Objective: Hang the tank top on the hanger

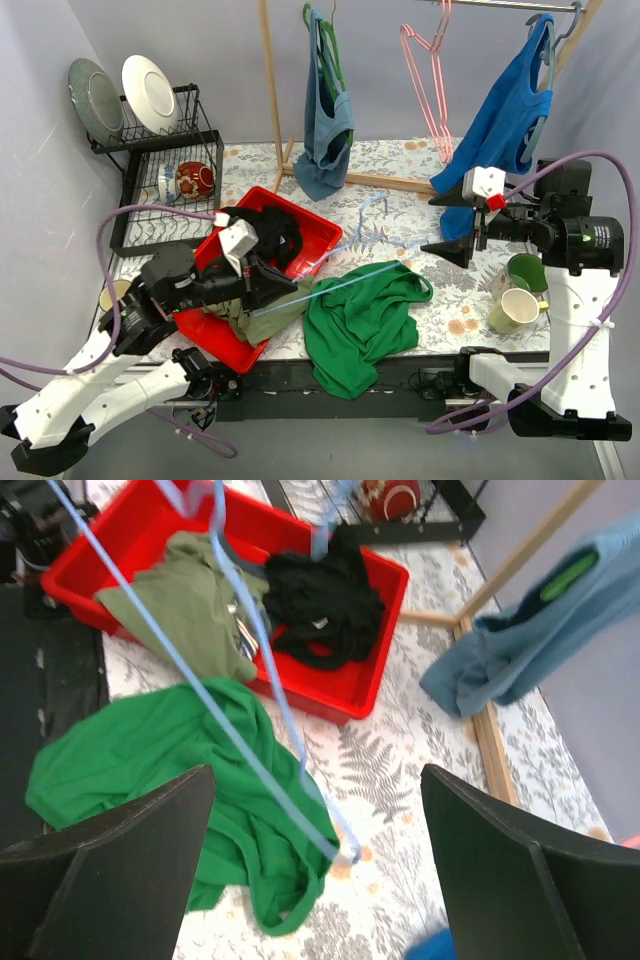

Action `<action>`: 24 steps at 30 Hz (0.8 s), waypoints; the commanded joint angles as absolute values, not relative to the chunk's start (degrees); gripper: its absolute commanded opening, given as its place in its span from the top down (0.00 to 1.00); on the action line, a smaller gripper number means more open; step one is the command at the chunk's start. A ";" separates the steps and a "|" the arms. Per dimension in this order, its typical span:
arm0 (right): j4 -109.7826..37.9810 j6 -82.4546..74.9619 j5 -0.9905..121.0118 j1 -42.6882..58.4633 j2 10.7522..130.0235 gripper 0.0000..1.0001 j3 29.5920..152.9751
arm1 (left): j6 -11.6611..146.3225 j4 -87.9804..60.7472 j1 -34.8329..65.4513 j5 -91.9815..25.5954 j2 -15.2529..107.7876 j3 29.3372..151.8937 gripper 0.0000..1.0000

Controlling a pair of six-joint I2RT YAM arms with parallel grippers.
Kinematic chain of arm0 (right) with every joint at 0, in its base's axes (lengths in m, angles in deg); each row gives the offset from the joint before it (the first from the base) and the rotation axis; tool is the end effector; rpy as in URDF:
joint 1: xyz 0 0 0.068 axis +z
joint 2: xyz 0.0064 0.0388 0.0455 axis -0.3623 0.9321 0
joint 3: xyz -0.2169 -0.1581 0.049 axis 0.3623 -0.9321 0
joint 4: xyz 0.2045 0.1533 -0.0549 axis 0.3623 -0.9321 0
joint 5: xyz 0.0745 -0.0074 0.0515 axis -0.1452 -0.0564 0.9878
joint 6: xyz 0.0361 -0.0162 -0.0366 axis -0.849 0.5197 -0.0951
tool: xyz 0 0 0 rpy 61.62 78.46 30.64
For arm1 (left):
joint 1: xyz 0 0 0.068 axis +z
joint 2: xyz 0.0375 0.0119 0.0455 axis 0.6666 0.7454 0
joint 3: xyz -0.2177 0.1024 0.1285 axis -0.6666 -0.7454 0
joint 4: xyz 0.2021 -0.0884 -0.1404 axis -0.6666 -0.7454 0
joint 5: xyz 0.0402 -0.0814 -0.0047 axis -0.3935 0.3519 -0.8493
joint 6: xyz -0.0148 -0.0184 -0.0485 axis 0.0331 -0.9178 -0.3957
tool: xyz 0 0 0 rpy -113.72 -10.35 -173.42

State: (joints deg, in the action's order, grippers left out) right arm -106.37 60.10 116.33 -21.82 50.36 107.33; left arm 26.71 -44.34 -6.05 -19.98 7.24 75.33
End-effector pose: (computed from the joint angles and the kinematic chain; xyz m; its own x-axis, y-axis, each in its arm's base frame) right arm 0.1409 0.0305 0.4629 0.2170 -0.3706 -0.9031 -0.9139 0.2480 -0.3214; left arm 0.0722 -0.0992 0.3969 -0.7954 -0.2169 -0.5659 0.4971 0.3007 -0.8139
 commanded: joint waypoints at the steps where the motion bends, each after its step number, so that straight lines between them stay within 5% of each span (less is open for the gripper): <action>1: -103.98 54.32 121.53 -18.26 50.57 0.08 105.76 | 22.76 -40.87 -6.36 -10.17 8.21 71.98 1.00; 12: -95.25 49.30 117.23 -6.21 48.11 0.10 87.82 | 17.83 -26.27 -6.36 -4.54 10.32 64.33 1.00; 17: -94.19 49.47 117.41 -3.75 47.23 0.21 82.46 | 15.99 -22.23 -6.35 -4.10 10.76 62.75 1.00; 18: -94.54 49.65 117.15 -3.58 47.31 0.28 82.27 | 15.72 -21.62 -6.36 -4.10 10.85 62.40 1.00; 19: -95.59 51.04 116.88 -3.40 47.49 0.63 82.62 | 15.37 -20.22 -6.27 -4.19 10.94 61.70 1.00; 20: -96.47 51.75 116.53 -3.31 47.93 0.76 83.23 | 15.10 -19.33 -6.35 -4.71 11.03 61.08 1.00; 24: -101.56 54.04 106.30 -3.40 48.55 0.99 90.16 | 11.86 -16.07 -6.36 -9.71 10.94 57.91 1.00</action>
State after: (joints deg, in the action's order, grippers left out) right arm -97.98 51.51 114.67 -3.79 48.42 83.61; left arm 15.03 -22.20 -6.05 -5.84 11.20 60.16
